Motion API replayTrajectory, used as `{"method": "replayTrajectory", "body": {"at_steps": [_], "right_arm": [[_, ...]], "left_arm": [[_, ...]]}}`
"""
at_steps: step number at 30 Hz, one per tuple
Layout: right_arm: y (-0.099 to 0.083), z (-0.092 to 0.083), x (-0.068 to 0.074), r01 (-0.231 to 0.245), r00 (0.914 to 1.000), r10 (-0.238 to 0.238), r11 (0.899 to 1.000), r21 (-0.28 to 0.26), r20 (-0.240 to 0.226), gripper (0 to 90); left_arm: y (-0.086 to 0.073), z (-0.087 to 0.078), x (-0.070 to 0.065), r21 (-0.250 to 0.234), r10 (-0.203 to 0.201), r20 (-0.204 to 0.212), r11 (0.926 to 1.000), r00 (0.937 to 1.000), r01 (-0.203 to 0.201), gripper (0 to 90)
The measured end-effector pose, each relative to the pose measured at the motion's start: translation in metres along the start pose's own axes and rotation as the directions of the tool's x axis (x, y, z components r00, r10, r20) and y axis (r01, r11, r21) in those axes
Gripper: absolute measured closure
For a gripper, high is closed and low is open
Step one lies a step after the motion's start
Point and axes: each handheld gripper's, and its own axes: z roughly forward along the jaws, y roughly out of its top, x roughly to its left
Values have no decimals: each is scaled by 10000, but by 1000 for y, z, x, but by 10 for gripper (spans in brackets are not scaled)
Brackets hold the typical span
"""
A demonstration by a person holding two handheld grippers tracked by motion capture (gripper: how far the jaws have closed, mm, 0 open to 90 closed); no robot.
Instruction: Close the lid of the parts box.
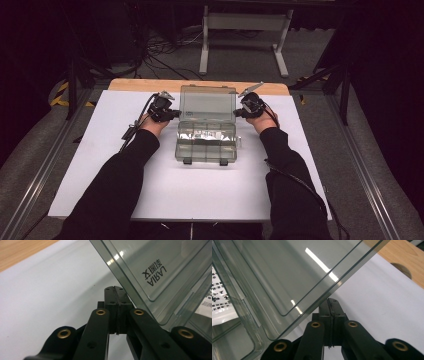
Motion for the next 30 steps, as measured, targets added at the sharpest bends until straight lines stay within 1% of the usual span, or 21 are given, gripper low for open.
{"method": "replayTrajectory", "body": {"at_steps": [4, 5, 7, 14, 18, 22, 24, 25, 26, 27, 28, 30], "right_arm": [[2, -3, 0, 20, 10000, -20, 10000, -88, 65, 899], [2, -5, 0, 55, 10000, -54, 9999, -162, 62, 899], [4, -8, 0, 42, 9999, -40, 9996, -283, 93, 899], [6, -13, 1, 114, 9996, -101, 9983, -571, 245, 899], [8, -15, 2, 173, 9994, -153, 9978, -645, 309, 899], [12, -17, 4, 253, 9993, -233, 9971, -723, 285, 899], [13, -18, 5, 315, 9991, -293, 9966, -755, 302, 899], [14, -19, 7, 337, 9990, -314, 9964, -781, 307, 899], [16, -21, 8, 358, 9991, -336, 9956, -860, 273, 899], [16, -23, 9, 446, 9988, -427, 9950, -895, 238, 899], [17, -24, 10, 448, 9988, -426, 9948, -909, 261, 899], [17, -26, 11, 518, 9985, -497, 9943, -935, 244, 899]], "left_arm": [[4, -2, -1, -30, 20, 16, 10000, 10000, -20, 897], [5, -2, -1, -34, 88, -34, 10000, 10000, -88, 897], [6, -3, -2, -39, 89, -15, 10000, 10000, -89, 897], [7, -4, -2, -99, 97, -38, 9999, 9999, -97, 897], [7, -5, -3, -108, 64, -69, 9999, 10000, -65, 897], [8, -9, -2, -133, 162, -124, 9998, 9998, -164, 896], [8, -10, -2, -137, 176, -80, 9998, 9998, -177, 896], [9, -12, -3, -234, 213, 0, 9995, 9998, -213, 896], [10, -13, -4, -345, 214, -11, 9992, 9998, -214, 895], [10, -15, -5, -353, 265, 29, 9990, 9996, -263, 895], [11, -16, -6, -483, 217, 51, 9986, 9998, -214, 895], [11, -18, -6, -480, 286, 94, 9984, 9995, -282, 895]]}}
